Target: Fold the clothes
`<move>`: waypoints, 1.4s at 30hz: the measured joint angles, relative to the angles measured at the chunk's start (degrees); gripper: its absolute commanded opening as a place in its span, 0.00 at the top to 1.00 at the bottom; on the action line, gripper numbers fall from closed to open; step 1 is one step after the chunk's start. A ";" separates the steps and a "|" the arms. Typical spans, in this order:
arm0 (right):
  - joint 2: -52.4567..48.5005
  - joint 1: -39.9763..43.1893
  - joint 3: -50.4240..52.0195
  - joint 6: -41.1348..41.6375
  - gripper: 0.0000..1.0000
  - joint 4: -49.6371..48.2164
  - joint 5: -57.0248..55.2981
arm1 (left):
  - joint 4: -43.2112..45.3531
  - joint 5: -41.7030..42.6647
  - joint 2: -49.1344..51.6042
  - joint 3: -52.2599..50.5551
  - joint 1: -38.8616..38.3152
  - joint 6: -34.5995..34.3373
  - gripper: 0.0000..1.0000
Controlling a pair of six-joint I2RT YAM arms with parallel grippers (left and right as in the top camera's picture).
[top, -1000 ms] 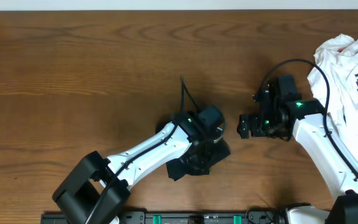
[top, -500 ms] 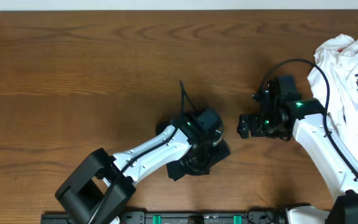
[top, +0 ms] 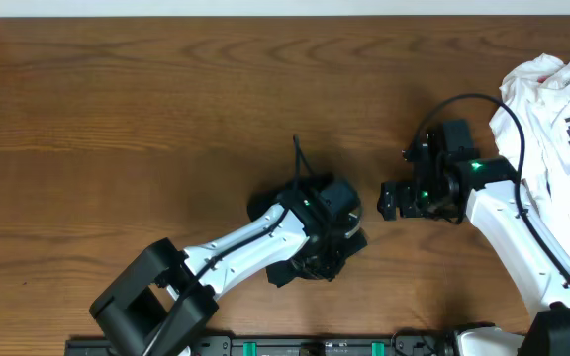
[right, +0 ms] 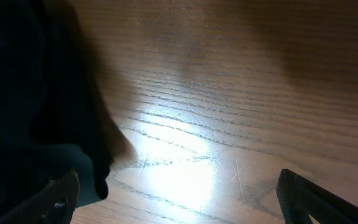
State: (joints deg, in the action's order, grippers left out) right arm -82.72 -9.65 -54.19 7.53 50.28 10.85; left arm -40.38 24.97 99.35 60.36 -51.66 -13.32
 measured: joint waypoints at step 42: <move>0.00 0.00 0.04 0.00 0.01 0.02 0.00 | 22.29 -10.58 4.44 1.40 12.15 -7.50 0.51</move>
State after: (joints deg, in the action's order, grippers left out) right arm -82.72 -9.65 -54.15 7.53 50.30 10.85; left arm -18.09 14.39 103.79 61.76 -39.51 -20.82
